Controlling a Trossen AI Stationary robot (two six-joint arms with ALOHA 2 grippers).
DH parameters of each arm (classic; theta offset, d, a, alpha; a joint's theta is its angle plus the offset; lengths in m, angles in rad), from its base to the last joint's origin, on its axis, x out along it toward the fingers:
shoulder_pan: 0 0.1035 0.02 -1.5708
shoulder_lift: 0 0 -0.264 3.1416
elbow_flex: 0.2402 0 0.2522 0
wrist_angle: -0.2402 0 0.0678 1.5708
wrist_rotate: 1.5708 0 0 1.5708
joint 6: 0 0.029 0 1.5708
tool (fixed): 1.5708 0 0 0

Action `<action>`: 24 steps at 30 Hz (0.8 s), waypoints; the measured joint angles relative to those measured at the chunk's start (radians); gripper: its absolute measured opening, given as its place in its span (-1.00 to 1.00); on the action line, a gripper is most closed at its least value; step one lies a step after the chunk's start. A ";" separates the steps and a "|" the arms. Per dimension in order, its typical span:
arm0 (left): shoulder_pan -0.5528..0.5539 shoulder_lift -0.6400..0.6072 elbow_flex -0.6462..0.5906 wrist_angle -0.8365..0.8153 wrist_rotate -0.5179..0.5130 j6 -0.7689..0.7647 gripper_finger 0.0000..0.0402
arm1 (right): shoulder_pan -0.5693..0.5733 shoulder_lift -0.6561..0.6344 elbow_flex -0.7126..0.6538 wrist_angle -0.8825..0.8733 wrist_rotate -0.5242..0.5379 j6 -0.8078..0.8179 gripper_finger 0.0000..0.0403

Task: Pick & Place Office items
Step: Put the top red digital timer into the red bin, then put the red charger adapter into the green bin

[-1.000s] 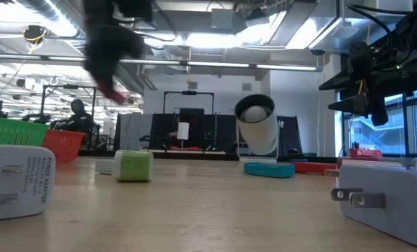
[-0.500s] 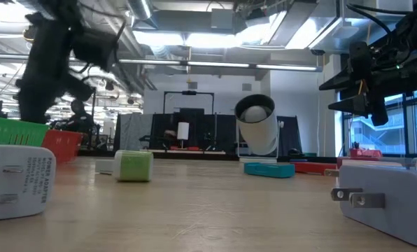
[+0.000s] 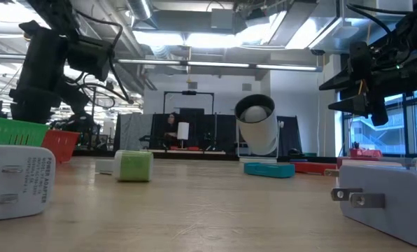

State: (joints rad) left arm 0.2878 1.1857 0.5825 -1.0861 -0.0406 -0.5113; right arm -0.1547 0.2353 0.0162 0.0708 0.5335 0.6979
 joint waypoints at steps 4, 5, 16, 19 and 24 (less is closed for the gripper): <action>0.000 0.000 0.037 -0.017 0.000 0.007 -0.09 | 0.000 0.000 0.000 0.000 0.000 0.000 0.45; 0.000 0.000 0.055 -0.022 0.002 0.017 -0.09 | 0.000 0.000 0.000 0.000 0.000 0.000 0.45; 0.000 0.000 0.296 -0.115 0.007 0.057 -0.08 | 0.000 0.000 0.000 0.007 0.045 0.002 0.45; 0.000 0.000 0.351 -0.101 0.007 0.054 -0.08 | 0.000 0.000 0.000 0.014 0.058 0.078 0.45; 0.000 0.000 0.420 0.068 -0.007 0.053 -0.08 | 0.000 0.000 0.000 0.012 0.107 0.077 0.45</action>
State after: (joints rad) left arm 0.2878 1.1858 1.0025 -1.0183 -0.0479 -0.4580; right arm -0.1547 0.2356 0.0162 0.0826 0.6403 0.7745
